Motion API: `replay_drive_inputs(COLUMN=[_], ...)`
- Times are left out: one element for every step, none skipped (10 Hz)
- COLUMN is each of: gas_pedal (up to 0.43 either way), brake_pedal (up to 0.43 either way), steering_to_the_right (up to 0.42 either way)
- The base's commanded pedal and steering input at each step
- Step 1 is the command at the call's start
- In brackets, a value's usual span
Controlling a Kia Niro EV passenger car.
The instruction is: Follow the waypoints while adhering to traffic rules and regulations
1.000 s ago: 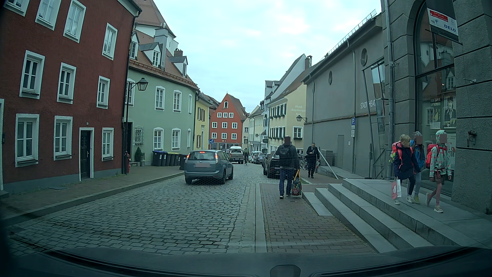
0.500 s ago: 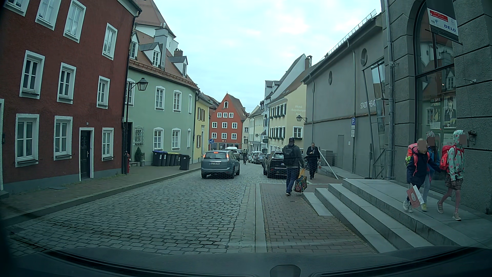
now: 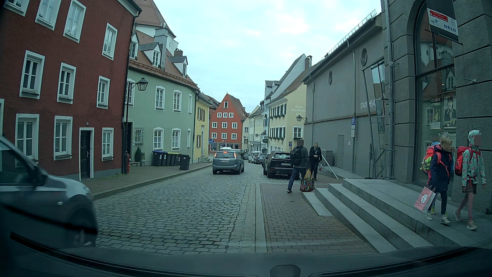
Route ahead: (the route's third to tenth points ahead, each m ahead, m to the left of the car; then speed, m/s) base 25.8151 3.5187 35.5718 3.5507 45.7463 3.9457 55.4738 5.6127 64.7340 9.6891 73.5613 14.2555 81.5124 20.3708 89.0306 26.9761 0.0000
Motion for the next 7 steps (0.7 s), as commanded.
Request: replay_drive_inputs(gas_pedal=[0.0,0.0,0.0,0.0,0.0,0.0,0.0], brake_pedal=[0.305,0.305,0.305,0.305,0.305,0.305,0.305], steering_to_the_right=[-0.217,-0.217,-0.216,-0.216,-0.217,-0.216,-0.216])
